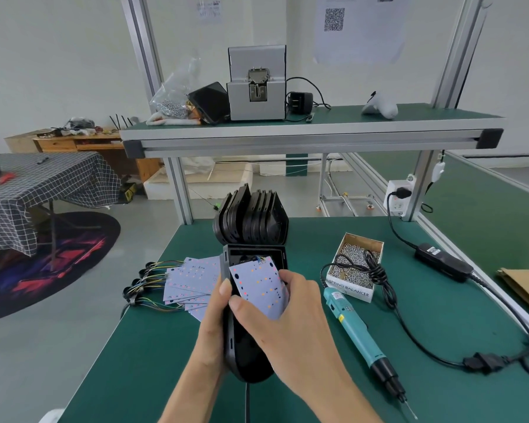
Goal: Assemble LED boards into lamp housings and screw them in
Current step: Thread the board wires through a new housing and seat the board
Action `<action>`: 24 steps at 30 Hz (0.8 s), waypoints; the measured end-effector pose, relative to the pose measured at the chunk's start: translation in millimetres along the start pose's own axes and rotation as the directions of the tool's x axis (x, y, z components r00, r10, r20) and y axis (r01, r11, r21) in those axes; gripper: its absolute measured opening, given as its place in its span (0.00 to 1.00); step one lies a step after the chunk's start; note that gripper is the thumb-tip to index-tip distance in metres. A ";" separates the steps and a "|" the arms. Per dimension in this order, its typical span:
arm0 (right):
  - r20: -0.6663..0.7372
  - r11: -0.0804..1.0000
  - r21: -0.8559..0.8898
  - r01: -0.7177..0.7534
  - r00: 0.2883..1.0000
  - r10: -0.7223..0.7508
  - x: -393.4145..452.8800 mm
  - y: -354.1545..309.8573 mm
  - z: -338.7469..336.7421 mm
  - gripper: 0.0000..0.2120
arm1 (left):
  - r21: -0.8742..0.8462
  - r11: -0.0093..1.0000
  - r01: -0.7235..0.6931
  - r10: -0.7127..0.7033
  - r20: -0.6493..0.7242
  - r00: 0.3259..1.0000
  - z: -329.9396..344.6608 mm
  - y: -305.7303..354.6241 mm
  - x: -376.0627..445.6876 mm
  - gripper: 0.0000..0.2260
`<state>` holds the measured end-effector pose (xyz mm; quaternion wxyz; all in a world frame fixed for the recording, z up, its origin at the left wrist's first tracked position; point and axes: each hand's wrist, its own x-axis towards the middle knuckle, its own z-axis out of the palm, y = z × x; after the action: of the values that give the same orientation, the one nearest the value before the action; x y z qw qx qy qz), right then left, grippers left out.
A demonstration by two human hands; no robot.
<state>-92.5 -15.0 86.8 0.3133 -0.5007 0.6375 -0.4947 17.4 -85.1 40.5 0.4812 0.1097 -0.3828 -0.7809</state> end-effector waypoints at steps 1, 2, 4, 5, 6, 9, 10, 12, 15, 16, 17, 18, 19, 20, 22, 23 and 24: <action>-0.003 1.000 -0.003 0.003 1.000 -0.003 -0.1 -0.7 0.4 0.37 | -0.019 1.000 0.006 -0.005 0.055 0.998 -0.2 0.3 -0.3 0.28; -0.005 1.000 -0.004 -0.003 1.000 0.003 -0.2 -1.3 0.5 0.36 | -0.055 0.998 0.008 -0.002 0.111 0.994 -0.9 0.6 -0.7 0.27; -0.007 1.000 0.004 -0.016 1.000 0.016 -0.6 -2.5 0.8 0.31 | -0.110 0.994 0.005 0.010 0.136 0.991 -1.7 2.2 -0.7 0.26; -0.012 1.000 0.010 -0.016 1.000 0.016 -1.2 -3.2 0.8 0.28 | -0.079 0.997 -0.004 0.013 0.118 0.993 -1.9 -1.4 -0.3 0.25; -0.018 1.000 0.017 -0.016 1.000 0.016 -2.2 -3.5 0.8 0.28 | -0.018 0.999 -0.028 0.029 0.068 0.997 -2.6 -4.9 -0.7 0.27; -0.052 1.000 0.019 -0.015 0.999 0.016 -5.2 -1.0 2.3 0.29 | 0.067 0.993 -0.096 0.102 -0.077 0.992 -7.8 -12.3 -1.8 0.39; -0.055 1.000 0.012 -0.011 0.998 0.012 -6.0 -0.7 2.5 0.28 | 0.069 0.993 -0.096 0.103 -0.102 0.989 -7.5 -12.5 -2.6 0.42; -0.028 1.000 -0.020 -0.013 1.000 0.012 -6.7 -0.9 0.7 0.28 | 0.067 0.995 -0.071 0.080 -0.132 0.988 -6.6 -11.0 -4.3 0.44; 0.080 0.995 -0.092 -0.027 0.996 0.035 -4.0 -1.2 -5.0 0.31 | 0.102 0.995 -0.021 0.037 -0.161 0.986 -12.4 -7.0 -6.5 0.46; 0.124 0.994 -0.105 -0.032 0.991 0.045 -2.3 -1.2 -7.8 0.33 | 0.129 0.992 -0.010 0.031 -0.161 0.986 -14.8 -5.0 -6.7 0.45; 0.166 0.994 -0.106 -0.035 0.985 0.052 -0.6 -0.4 -10.4 0.35 | 0.167 0.986 -0.007 0.032 -0.153 0.988 -16.8 -2.9 -6.5 0.43; 0.203 0.995 -0.094 -0.041 0.977 0.059 1.1 0.6 -13.0 0.37 | 0.207 0.978 -0.014 0.043 -0.137 0.990 -17.7 -0.7 -6.1 0.42; 0.230 0.997 -0.065 -0.049 0.971 0.062 3.0 2.1 -15.2 0.39 | 0.247 0.968 -0.032 0.063 -0.118 0.991 -17.8 0.9 -5.6 0.39; 0.246 0.998 -0.030 -0.057 0.967 0.062 4.4 3.6 -16.6 0.40 | 0.285 0.957 -0.053 0.084 -0.098 0.992 -18.1 2.2 -5.0 0.36; 0.250 0.999 0.019 -0.046 0.967 0.040 5.2 6.4 -17.9 0.39 | 0.307 0.950 -0.047 0.076 -0.084 0.994 -16.9 2.8 -4.3 0.34; 0.245 0.999 0.026 -0.031 0.969 0.024 4.7 7.3 -17.6 0.38 | 0.289 0.957 -0.015 0.039 -0.075 0.996 -15.9 2.7 -4.4 0.35; 0.240 1.000 0.027 -0.014 0.971 0.007 3.9 7.1 -17.3 0.36 | 0.256 0.967 0.013 0.002 -0.056 0.998 -14.5 2.3 -5.0 0.35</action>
<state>-111.6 -13.2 85.9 0.3979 -0.5486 0.5905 -0.4382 29.3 -88.6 31.3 0.4714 0.1937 -0.4665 -0.7229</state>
